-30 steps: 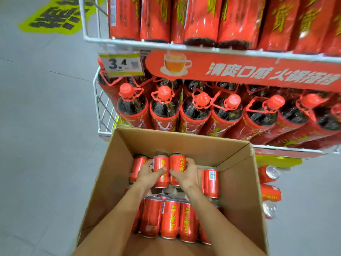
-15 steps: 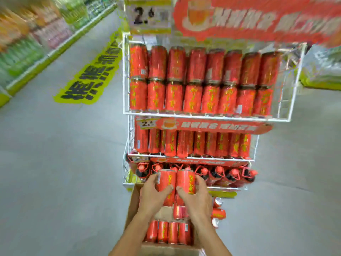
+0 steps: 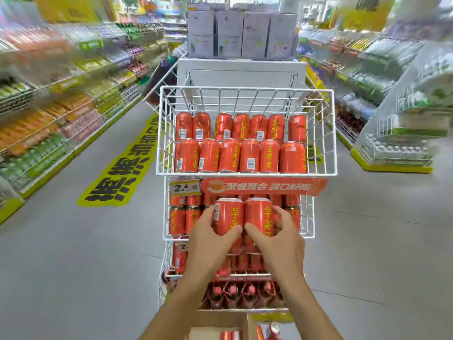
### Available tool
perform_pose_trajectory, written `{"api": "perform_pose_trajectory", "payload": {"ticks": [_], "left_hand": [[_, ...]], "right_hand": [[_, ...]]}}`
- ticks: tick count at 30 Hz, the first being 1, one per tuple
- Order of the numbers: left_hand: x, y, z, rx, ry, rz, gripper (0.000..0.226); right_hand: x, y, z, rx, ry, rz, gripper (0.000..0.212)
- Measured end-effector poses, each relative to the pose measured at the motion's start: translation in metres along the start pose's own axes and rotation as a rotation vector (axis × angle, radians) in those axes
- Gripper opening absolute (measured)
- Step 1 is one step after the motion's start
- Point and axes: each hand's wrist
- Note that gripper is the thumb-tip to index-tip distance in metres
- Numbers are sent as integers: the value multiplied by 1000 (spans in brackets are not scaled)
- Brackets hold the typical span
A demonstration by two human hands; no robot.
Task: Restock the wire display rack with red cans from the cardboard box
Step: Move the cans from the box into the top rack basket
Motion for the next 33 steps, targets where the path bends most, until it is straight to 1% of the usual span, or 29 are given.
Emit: {"api": "perform_pose_trajectory", "payload": {"ticks": [3,6,8,11,15,19,22,25,30,31,33], "left_hand": [[-42,-9,31,-68,-8,63,73],[-73,-20,61,-147,-40,92,54],[-88,-27,79,-175,-20,103,57],[-101,-32,104,-162,19,144,64],[-103,-35,128,-129,76,178,81],[-100,-35,143,-128,78,209,88],[-99,-30,155,-126,41,227,91],[-95,-25,165,-81,37,229,94],[-86,-19,168,-25,2,152,95],[-87,-17,168,-20,4,128,91],[-87,-13,170,-17,-2,94,74]], "right_hand": [[7,23,31,-58,83,-8,71],[11,43,72,-123,124,-30,76],[15,52,95,-154,143,-40,79],[21,62,128,-202,145,-71,82],[23,65,157,-183,110,-101,84],[22,64,176,-156,64,-147,87],[23,63,185,-115,87,-178,91],[22,66,190,-56,106,-173,94],[17,74,195,64,150,-140,100],[16,77,197,70,161,-135,100],[16,82,199,62,181,-124,97]]}}
Point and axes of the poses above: each hand's wrist, its own z-axis towards the middle knuckle, its own y-axis out of the back of the hand, x = y × z, and after that the axes turned 14 degrees about x, right-handed
